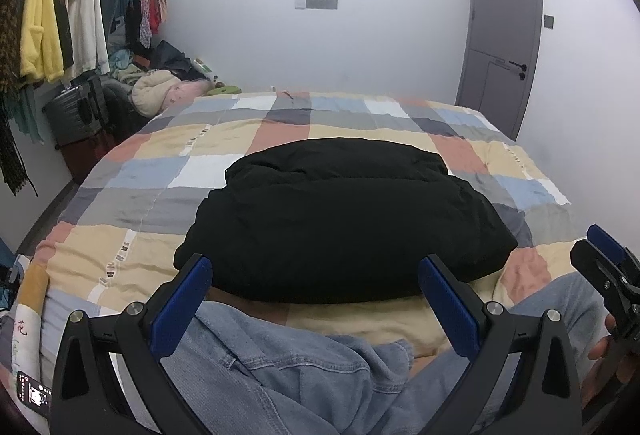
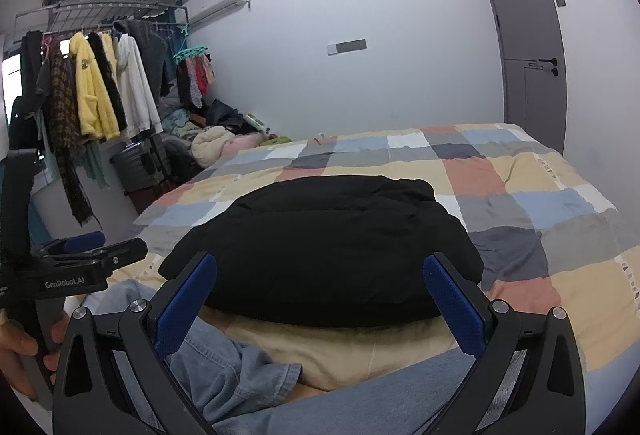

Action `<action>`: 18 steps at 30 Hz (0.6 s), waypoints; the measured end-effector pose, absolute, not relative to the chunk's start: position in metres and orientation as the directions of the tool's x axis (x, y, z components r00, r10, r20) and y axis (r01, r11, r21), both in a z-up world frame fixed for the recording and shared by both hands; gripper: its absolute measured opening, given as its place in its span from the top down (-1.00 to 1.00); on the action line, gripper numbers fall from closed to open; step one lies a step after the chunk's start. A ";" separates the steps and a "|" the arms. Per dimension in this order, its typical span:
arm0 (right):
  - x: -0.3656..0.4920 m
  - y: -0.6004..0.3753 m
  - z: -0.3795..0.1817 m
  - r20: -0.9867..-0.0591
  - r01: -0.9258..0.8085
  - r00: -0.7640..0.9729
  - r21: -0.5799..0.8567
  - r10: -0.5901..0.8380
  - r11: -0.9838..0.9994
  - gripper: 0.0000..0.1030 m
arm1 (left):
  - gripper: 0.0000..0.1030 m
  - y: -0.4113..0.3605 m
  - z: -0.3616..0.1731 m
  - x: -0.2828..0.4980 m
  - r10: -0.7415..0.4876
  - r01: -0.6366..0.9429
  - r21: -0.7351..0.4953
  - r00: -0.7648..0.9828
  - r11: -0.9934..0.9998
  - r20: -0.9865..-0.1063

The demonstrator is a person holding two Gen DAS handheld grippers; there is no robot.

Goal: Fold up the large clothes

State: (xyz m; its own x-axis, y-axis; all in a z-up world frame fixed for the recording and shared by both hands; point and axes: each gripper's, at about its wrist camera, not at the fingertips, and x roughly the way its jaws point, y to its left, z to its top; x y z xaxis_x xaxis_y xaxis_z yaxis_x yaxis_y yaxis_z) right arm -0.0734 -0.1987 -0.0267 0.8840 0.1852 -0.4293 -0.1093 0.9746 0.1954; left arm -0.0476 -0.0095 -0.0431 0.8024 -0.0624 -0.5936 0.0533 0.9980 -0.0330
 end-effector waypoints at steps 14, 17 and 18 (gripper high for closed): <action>-0.073 -0.199 -0.029 -0.432 -0.106 0.883 0.194 0.182 0.975 -1.00 | -1.00 -0.009 -0.045 -0.045 -0.070 0.056 -0.042 0.802 0.998 -0.594; -0.072 -0.200 -0.029 -0.434 -0.108 0.882 0.195 0.184 0.975 -1.00 | -1.00 -0.007 -0.044 -0.046 -0.078 0.059 -0.052 0.805 0.997 -0.588; -0.072 -0.200 -0.029 -0.436 -0.110 0.880 0.199 0.189 0.974 -1.00 | -1.00 -0.007 -0.044 -0.046 -0.077 0.059 -0.050 0.805 0.997 -0.588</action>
State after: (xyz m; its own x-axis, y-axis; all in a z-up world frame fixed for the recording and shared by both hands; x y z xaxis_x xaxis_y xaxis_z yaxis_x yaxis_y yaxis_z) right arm -0.0721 -0.2000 -0.0288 0.8798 0.1888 -0.4362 -0.1101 0.9738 0.1992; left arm -0.0463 -0.0073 -0.0441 0.8050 -0.0770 -0.5883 0.0591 0.9970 -0.0496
